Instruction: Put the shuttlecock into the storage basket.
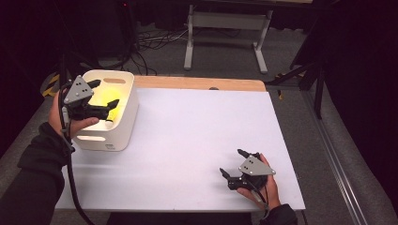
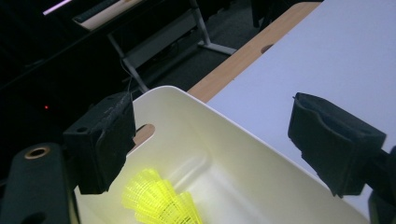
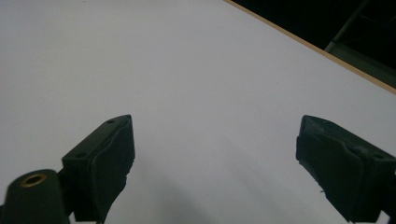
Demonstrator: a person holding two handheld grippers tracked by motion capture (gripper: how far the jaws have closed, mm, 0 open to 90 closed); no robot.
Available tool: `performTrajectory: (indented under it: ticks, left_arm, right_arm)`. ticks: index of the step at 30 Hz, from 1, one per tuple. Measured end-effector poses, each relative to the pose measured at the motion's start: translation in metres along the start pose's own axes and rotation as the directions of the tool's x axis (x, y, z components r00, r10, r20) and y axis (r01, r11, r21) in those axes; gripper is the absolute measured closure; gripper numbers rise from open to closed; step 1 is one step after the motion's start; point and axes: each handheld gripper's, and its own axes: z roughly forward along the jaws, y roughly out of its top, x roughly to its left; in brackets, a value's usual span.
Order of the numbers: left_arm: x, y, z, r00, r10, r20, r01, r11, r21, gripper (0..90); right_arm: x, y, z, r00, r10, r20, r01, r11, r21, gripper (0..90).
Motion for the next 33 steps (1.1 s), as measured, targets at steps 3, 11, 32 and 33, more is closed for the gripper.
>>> performTrajectory:
  ticks: [3,11,32,33]
  left_arm:
    - [-0.005,0.001,-0.003,1.0,0.005,0.005,-0.005,0.9998,-0.018,16.4]
    - [-0.019,0.003,-0.013,0.9988,0.045,0.019,-0.043,0.9965,-0.072,15.3]
    - [-0.053,0.004,-0.03,0.9928,0.068,0.099,-0.049,0.9817,-0.184,13.8]
    - [-0.057,0.004,-0.031,0.9911,0.075,0.11,-0.052,0.9791,-0.196,13.7]
  right_arm:
    - [-0.001,0.0,0.0,1.0,0.001,0.005,-0.001,1.0,0.003,12.6]
    - [0.0,0.0,0.0,0.9999,-0.005,0.01,0.005,1.0,0.012,12.6]
    - [-0.002,0.001,-0.002,0.9998,0.003,0.019,-0.003,1.0,0.003,12.6]
    - [-0.002,0.001,-0.003,0.9998,0.003,0.018,-0.003,1.0,0.002,12.6]
